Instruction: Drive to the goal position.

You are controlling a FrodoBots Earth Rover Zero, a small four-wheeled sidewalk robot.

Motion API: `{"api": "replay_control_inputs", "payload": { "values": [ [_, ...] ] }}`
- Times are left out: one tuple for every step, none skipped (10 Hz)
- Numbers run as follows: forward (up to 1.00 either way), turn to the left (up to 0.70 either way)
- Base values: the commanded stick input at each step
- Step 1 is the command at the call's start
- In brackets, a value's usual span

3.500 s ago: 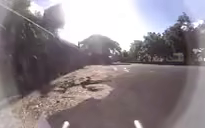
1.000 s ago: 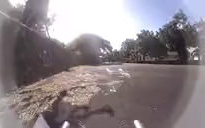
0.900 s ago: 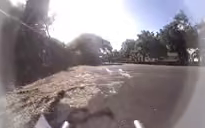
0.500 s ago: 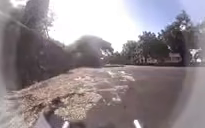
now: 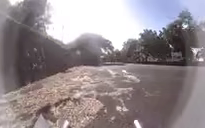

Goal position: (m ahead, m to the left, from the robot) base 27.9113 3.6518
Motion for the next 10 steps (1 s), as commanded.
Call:
{"api": "replay_control_inputs", "payload": {
  "values": [
    [0.70,0.00],
    [0.70,0.00],
    [0.70,0.00],
    [0.70,0.00],
    [0.70,0.00],
    [0.70,0.00],
    [0.70,0.00],
    [0.70,0.00],
    [0.70,0.00],
    [0.70,0.00]
  ]
}}
